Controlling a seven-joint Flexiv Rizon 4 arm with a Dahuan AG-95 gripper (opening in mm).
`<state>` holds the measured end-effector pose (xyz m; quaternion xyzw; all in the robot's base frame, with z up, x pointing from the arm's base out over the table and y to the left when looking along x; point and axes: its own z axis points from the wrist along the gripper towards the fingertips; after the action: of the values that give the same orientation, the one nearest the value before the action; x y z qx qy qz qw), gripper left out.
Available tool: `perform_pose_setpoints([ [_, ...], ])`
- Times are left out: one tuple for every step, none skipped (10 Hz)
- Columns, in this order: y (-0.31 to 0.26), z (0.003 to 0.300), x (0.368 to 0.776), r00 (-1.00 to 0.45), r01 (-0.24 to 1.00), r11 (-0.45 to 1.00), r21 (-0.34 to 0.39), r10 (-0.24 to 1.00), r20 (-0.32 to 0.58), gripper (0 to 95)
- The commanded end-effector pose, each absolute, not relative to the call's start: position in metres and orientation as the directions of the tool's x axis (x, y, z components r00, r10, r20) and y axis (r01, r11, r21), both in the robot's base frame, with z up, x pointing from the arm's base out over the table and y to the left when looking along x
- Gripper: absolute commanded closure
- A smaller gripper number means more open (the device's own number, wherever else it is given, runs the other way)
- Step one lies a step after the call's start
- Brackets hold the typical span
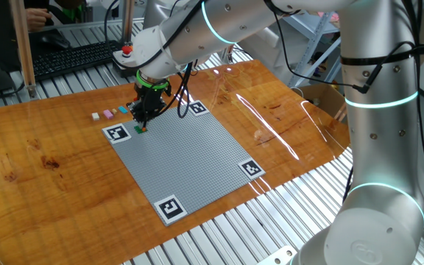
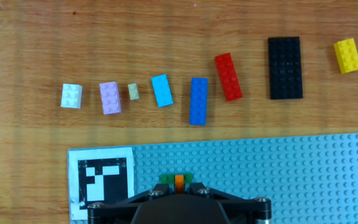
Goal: Stack small Lego blocks one on top of the other
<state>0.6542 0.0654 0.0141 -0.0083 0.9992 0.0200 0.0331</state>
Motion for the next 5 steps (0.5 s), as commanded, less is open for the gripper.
perform_pose_setpoints([
  [0.0654,0.0140,0.6537,-0.998,-0.015,0.999,0.040,-0.013,-0.066,95.0],
  [0.0654,0.0140,0.6537,-0.998,-0.014,0.999,0.040,-0.011,-0.066,95.0],
  [0.0654,0.0140,0.6537,-0.998,-0.012,0.999,0.040,-0.009,-0.067,95.0],
  [0.0654,0.0139,0.6537,-0.998,-0.011,0.999,0.041,-0.008,-0.066,95.0],
  [0.0654,0.0139,0.6537,-0.998,-0.011,0.999,0.041,-0.008,-0.066,95.0],
])
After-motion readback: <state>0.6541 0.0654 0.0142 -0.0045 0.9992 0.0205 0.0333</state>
